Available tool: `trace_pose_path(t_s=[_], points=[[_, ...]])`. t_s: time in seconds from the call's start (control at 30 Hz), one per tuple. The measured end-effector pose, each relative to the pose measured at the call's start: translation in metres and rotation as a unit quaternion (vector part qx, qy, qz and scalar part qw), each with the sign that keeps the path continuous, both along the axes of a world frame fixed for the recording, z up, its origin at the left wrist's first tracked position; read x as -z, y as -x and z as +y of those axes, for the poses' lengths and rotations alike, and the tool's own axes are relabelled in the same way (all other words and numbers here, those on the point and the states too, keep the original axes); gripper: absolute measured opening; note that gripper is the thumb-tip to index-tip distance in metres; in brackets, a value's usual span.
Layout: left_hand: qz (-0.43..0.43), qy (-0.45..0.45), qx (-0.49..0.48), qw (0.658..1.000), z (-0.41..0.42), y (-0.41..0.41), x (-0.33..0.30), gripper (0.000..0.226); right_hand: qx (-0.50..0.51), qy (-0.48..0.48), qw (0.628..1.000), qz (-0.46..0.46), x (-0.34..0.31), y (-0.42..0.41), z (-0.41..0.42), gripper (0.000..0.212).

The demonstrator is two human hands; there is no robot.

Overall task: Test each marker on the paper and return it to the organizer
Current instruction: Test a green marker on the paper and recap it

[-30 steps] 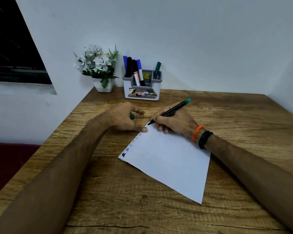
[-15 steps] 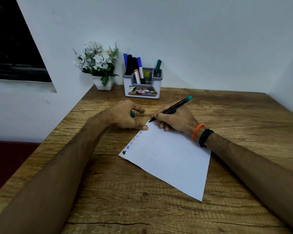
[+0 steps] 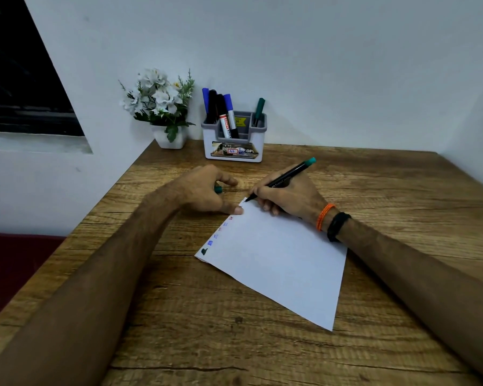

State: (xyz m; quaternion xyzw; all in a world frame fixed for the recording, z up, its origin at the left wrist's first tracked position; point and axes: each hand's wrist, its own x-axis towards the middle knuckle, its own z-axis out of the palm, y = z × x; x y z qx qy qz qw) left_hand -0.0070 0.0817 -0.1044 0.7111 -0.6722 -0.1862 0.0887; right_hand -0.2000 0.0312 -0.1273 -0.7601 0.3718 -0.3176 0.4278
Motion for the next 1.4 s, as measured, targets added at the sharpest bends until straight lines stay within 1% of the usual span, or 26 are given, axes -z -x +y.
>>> trace_pose_path(t_s=[0.83, 1.17, 1.3, 1.4], points=[[0.009, -0.001, 0.003, 1.0, 0.0003, 0.0013, -0.0012, 0.076, 0.009, 0.011, 1.0, 0.008, -0.0015, 0.0015, 0.0018, 0.012], [0.01, 0.001, 0.004, 1.0, 0.0014, 0.0027, -0.0025, 0.075, 0.017, 0.019, 1.0, 0.005, -0.0021, 0.0002, 0.0017, 0.017], [0.009, -0.001, 0.005, 1.0, 0.0016, 0.0025, -0.0028, 0.076, -0.001, 0.01, 1.0, 0.007, -0.0028, 0.001, 0.0028, 0.014], [0.011, 0.0, 0.003, 1.0, 0.0012, 0.0023, -0.0019, 0.075, 0.011, 0.011, 1.0, -0.004, -0.0022, 0.0004, 0.0018, 0.014]])
